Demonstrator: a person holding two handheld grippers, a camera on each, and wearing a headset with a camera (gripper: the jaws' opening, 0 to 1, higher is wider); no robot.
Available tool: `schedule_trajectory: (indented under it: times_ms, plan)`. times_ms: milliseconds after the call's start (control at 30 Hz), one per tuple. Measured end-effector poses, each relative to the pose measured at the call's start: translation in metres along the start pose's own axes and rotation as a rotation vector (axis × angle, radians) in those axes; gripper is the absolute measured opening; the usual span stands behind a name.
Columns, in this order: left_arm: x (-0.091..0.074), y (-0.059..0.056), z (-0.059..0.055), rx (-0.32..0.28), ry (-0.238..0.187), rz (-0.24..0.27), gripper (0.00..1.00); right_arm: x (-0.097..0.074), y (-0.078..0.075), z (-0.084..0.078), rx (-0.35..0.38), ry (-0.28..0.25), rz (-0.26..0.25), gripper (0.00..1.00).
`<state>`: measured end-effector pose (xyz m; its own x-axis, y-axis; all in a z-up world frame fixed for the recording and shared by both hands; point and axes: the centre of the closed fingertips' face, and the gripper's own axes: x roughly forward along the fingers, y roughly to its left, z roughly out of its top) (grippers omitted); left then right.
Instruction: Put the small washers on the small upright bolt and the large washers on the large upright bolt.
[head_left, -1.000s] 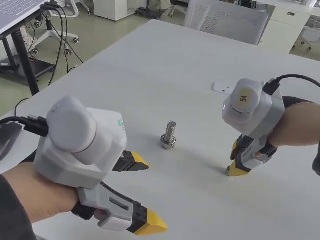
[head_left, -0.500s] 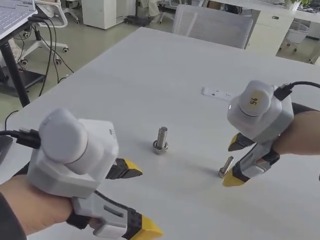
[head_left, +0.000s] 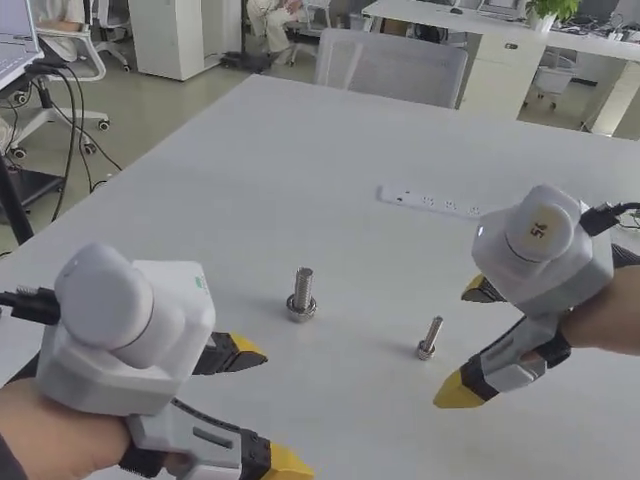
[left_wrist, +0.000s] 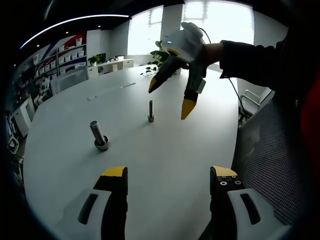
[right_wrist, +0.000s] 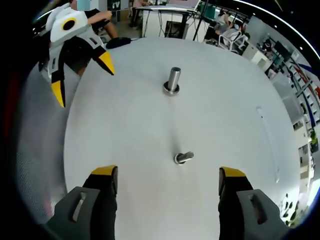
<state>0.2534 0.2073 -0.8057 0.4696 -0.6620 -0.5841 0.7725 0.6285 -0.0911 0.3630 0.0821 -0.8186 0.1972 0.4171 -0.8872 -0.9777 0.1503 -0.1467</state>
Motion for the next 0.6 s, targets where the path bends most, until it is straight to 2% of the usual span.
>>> schedule_trajectory:
  times_ms: [200, 367, 467, 600]
  plan:
    - [-0.001, 0.001, 0.002, -0.006, -0.010, 0.008, 0.67, -0.016, 0.007, 0.003, 0.071, -0.083, -0.041, 0.86]
    - [-0.002, 0.004, 0.004, -0.019, -0.025, 0.021, 0.68, -0.033, 0.020, 0.014, 0.144, -0.205, -0.072, 0.87]
    - [-0.004, 0.005, 0.004, -0.023, -0.032, 0.025, 0.68, -0.040, 0.031, 0.009, 0.157, -0.214, -0.086, 0.87]
    - [-0.006, 0.004, 0.004, -0.025, -0.038, 0.030, 0.68, -0.048, 0.042, 0.004, 0.200, -0.258, -0.110, 0.87]
